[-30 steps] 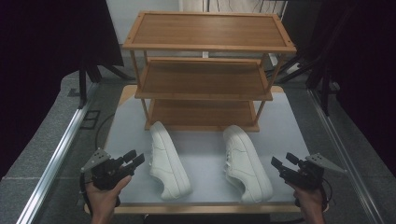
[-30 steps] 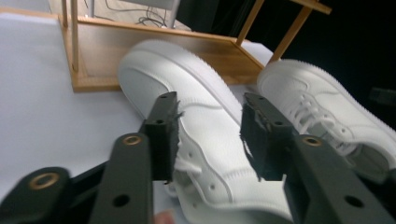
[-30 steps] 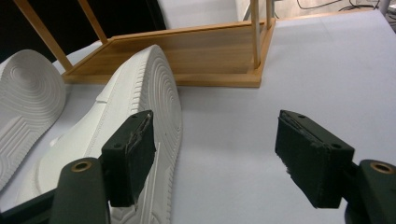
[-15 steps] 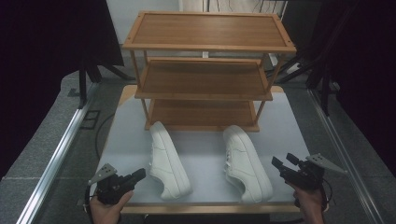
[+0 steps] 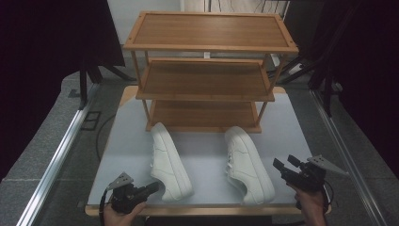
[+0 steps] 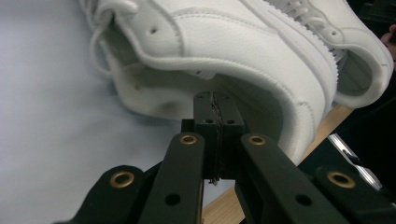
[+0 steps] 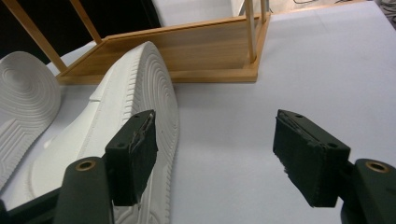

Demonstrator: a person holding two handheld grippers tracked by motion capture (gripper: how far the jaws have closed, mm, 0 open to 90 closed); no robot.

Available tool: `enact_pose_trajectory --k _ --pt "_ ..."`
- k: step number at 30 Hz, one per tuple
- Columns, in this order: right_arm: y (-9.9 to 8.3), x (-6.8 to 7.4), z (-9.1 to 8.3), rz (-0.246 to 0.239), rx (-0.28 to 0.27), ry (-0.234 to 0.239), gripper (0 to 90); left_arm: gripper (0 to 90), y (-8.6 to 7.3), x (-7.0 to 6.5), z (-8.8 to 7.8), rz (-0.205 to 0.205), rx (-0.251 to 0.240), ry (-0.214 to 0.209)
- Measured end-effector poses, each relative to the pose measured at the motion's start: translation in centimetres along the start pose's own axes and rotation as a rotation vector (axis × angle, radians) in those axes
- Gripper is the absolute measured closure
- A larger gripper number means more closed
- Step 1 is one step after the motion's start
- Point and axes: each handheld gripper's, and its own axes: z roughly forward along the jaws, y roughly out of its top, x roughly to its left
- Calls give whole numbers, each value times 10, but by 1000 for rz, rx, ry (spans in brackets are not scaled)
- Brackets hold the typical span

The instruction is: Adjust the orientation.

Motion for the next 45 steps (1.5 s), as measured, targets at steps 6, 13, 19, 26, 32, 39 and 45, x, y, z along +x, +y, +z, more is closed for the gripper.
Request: enact_pose_trajectory --k 6,13,19,26,32,39,45 --pt "0 -2 0 16 -6 -9 304 900 5 -1 5 -11 0 -6" --pt "0 -3 -1 21 -5 -15 306 900 10 -7 16 1 19 -20" --pt "0 -3 0 23 -2 -17 307 900 16 -12 21 15 22 -29" --pt "0 -4 -1 24 -1 -22 310 898 31 -19 32 28 14 -42" --pt "-3 -5 1 26 14 -29 314 889 66 -29 58 50 16 -61" --pt "-4 -7 0 31 17 -35 315 881 89 -56 86 103 33 -113" --pt "-4 -7 0 33 18 -38 315 884 96 -74 92 138 27 -114"
